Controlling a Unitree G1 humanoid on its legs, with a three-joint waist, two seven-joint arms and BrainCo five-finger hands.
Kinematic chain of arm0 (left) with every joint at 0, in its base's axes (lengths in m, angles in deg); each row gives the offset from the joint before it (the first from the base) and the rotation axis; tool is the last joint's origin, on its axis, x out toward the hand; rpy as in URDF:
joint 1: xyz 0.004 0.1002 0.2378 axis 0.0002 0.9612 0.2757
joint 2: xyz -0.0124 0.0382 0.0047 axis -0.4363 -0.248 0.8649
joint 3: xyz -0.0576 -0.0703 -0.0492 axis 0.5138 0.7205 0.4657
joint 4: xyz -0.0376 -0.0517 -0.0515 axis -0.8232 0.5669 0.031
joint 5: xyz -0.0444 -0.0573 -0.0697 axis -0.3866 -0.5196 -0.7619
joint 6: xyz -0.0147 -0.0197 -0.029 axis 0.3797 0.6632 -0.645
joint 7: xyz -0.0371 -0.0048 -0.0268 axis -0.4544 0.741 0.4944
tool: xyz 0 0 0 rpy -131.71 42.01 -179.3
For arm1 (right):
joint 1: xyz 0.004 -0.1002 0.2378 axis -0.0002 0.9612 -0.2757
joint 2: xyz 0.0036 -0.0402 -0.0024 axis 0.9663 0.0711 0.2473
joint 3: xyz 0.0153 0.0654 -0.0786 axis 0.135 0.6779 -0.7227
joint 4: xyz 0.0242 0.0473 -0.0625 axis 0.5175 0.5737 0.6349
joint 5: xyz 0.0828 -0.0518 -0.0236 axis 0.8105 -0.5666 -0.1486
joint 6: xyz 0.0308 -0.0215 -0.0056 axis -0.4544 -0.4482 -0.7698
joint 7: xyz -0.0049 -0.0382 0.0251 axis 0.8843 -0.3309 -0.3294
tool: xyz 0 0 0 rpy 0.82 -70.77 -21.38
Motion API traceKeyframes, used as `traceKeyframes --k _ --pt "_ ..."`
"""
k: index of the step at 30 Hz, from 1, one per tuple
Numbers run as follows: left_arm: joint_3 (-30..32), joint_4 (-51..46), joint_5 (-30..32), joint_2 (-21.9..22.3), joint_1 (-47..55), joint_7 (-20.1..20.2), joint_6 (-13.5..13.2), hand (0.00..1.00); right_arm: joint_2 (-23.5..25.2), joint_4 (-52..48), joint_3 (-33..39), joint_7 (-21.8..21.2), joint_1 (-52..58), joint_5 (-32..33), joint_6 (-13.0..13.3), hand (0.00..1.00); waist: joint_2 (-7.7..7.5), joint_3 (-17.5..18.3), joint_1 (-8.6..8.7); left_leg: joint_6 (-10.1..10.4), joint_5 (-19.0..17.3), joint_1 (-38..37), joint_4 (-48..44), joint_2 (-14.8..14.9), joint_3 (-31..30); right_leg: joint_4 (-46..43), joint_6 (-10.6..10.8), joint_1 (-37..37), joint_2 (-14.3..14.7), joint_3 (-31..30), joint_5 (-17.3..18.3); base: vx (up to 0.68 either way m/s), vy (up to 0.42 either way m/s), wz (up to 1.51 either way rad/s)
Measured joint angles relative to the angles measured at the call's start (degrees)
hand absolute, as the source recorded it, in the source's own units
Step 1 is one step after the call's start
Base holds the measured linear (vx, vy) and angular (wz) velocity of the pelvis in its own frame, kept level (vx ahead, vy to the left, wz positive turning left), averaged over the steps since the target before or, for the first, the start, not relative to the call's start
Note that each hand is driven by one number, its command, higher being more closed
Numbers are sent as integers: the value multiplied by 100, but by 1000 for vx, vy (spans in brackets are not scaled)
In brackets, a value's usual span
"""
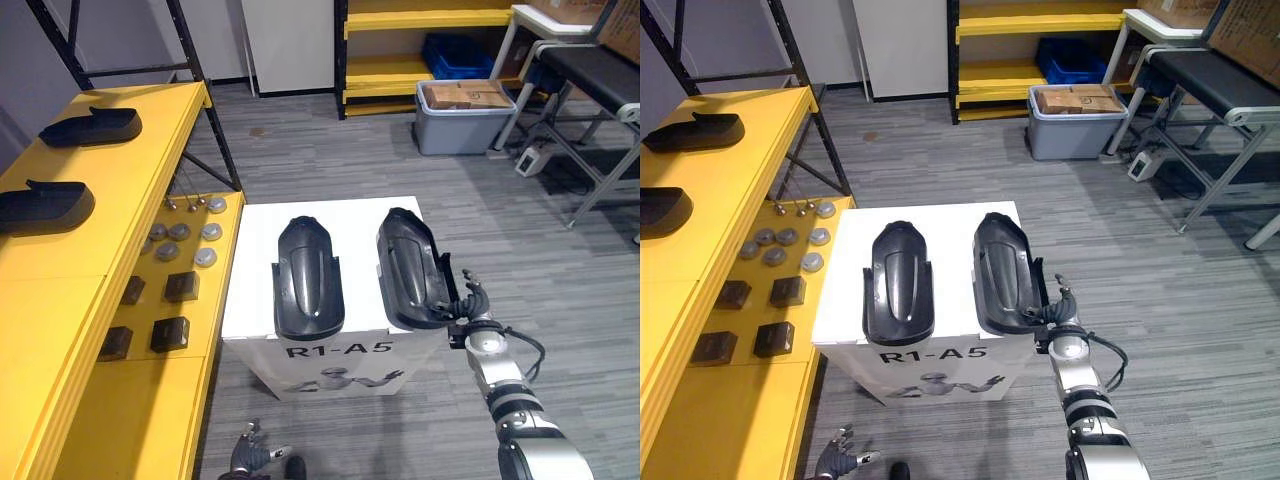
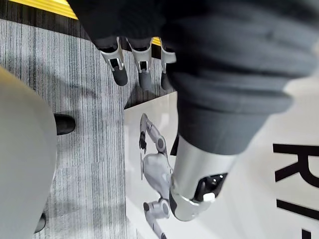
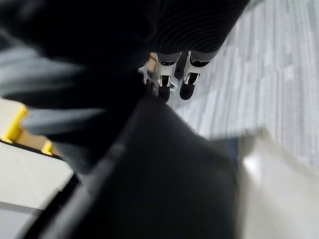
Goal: Walk over and take plastic housings, then place them on the shelf
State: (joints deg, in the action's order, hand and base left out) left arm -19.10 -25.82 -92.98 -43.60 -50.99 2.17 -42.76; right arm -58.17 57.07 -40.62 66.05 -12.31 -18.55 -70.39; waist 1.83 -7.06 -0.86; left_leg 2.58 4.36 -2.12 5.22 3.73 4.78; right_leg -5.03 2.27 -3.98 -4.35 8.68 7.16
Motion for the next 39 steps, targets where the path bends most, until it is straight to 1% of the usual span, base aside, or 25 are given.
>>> traceKeyframes --k 4,7,13,16,17,18,19,22,24,25,26,29,31,34,36,37,38,39 --pt "-12 107 -1 -2 -70 0 -19 0 2 321 -39 -139 -297 2 -13 100 0 -5 -14 3 1 -2 2 6 -3 19 0 -13 5 9 0 0 0 0" --pt "-12 212 0 -24 -145 -2 -16 0 -16 510 -1 -113 -438 35 -18 100 -8 -21 -5 4 2 -4 3 6 2 34 -1 -22 6 9 0 0 0 0" --pt "-10 278 -1 -44 -223 -5 -11 0 -43 475 84 -99 -417 281 -71 100 -9 -90 9 15 3 -117 2 29 70 82 -1 -165 26 -25 0 13 -7 -4" --pt "13 256 -3 -25 -234 -10 -11 0 37 -159 94 -119 -69 349 -90 100 -13 -93 4 22 3 -122 1 41 130 109 -5 -174 36 -42 -3 -4 -4 -1" --pt "30 243 -6 -22 -225 -17 -7 0 83 -545 104 -114 132 337 -93 100 -13 -93 7 30 -3 -122 -1 40 132 113 -6 -174 34 -46 -4 0 0 0" --pt "125 159 -7 10 -216 -24 15 0 172 -902 254 -107 316 231 -98 100 -15 -94 7 35 -6 -122 -11 38 134 113 -6 -173 31 -51 -5 0 0 0" --pt "145 109 -11 17 -209 -41 20 0 219 -1049 349 -79 388 219 -101 100 -16 -95 8 35 -6 -123 -20 35 134 113 -5 -173 27 -51 -6 0 0 0" --pt "255 -220 -10 25 -174 -86 26 0 308 -1805 737 157 704 -31 -102 100 -16 -95 16 34 -5 -133 -22 27 136 112 5 -173 16 -76 -29 -17 10 -3" --pt "343 -363 -10 39 -156 -98 22 0 310 -2036 804 275 751 -135 -101 100 -16 -94 42 34 -5 -148 -22 28 144 112 8 -178 18 -102 -45 -41 13 -7" --pt "350 -543 -10 34 -137 -112 21 0 316 -2272 879 368 804 -228 -100 100 -15 -94 70 33 -5 -159 -22 32 151 112 11 -178 22 -128 -63 -51 12 -7" --pt "348 -628 -10 37 -126 -113 21 0 318 -2373 907 401 845 -248 -100 100 -15 -94 73 33 -5 -162 -22 33 152 112 17 -178 24 -133 -72 -63 14 -6" --pt "355 -1298 -21 53 -8 -132 9 0 352 -2927 969 557 1129 -275 -96 100 -13 -93 77 32 -4 -166 -22 35 159 112 23 -165 24 -159 -111 -56 15 -5" --pt "417 -2014 -143 93 83 -186 -30 0 486 -3384 972 630 1347 -346 -92 100 -11 -91 71 28 -2 -162 -23 48 178 113 17 -148 28 -190 -138 -61 15 -5" --pt "523 -2834 -187 192 151 -290 -67 0 720 -3808 972 747 1502 -381 -89 100 -7 -89 69 18 4 -150 -22 48 165 113 23 -138 32 -185 -152 -53 9 1" --pt "558 -3551 -219 275 240 -358 -119 0 961 -4273 955 846 1616 -377 -56 100 12 -77 59 12 8 -126 -23 43 147 108 26 -117 29 -178 -156 -40 8 2" --pt "552 -3695 -227 279 274 -358 -140 0 1007 -4374 934 870 1619 -376 -33 100 14 -76 59 10 9 -124 -23 40 147 108 27 -115 27 -178 -156 0 0 0" --pt "531 -3987 -238 303 286 -359 -160 0 1021 -4504 862 910 1624 -374 43 100 15 -75 49 8 11 -125 -24 36 143 108 28 -119 23 -175 -156 0 0 0" --pt "467 -4275 -244 338 253 -359 -216 0 1028 -4627 789 916 1628 -373 106 100 17 -73 6 4 14 -125 -24 31 140 108 28 -120 19 -173 -157 0 0 0"
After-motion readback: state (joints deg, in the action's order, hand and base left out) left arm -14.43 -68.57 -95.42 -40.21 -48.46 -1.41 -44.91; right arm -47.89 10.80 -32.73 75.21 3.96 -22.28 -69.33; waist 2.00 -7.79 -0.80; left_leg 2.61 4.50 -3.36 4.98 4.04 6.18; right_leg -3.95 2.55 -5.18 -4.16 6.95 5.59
